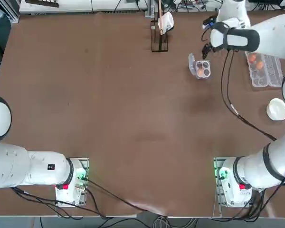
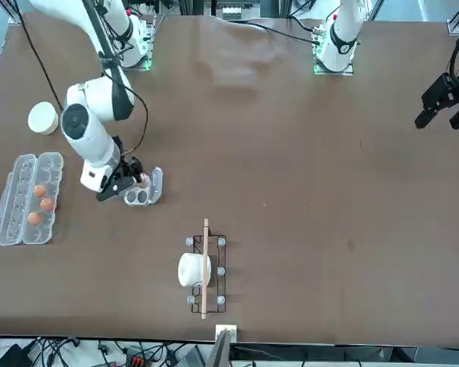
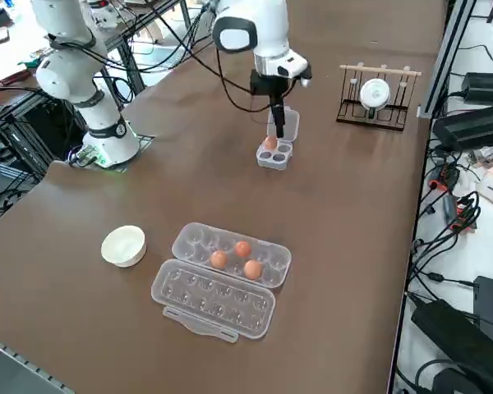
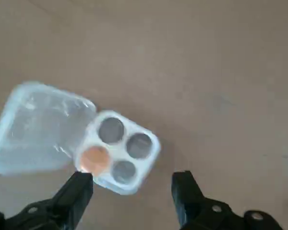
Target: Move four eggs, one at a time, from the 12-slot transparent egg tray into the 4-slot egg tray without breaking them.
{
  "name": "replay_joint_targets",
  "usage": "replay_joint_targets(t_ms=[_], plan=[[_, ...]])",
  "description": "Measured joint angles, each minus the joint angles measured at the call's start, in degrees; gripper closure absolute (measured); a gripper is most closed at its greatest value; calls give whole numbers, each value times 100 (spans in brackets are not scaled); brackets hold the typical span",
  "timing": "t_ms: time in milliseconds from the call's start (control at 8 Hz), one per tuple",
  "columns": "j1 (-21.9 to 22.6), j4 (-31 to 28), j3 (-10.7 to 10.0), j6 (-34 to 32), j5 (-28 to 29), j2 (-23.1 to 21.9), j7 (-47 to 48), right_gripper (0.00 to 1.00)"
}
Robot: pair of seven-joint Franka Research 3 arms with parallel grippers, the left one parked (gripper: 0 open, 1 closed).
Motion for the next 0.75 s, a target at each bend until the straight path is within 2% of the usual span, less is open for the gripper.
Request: replay_joint_targets(t_ms=[125,375,750], plan=[[-401,216,-29,-401,-3,-87,-969,0],[-1280,548,-66,-657,0,-26,-3013,0],[-2244,1084,-70,-653,12,547,-5484,0]])
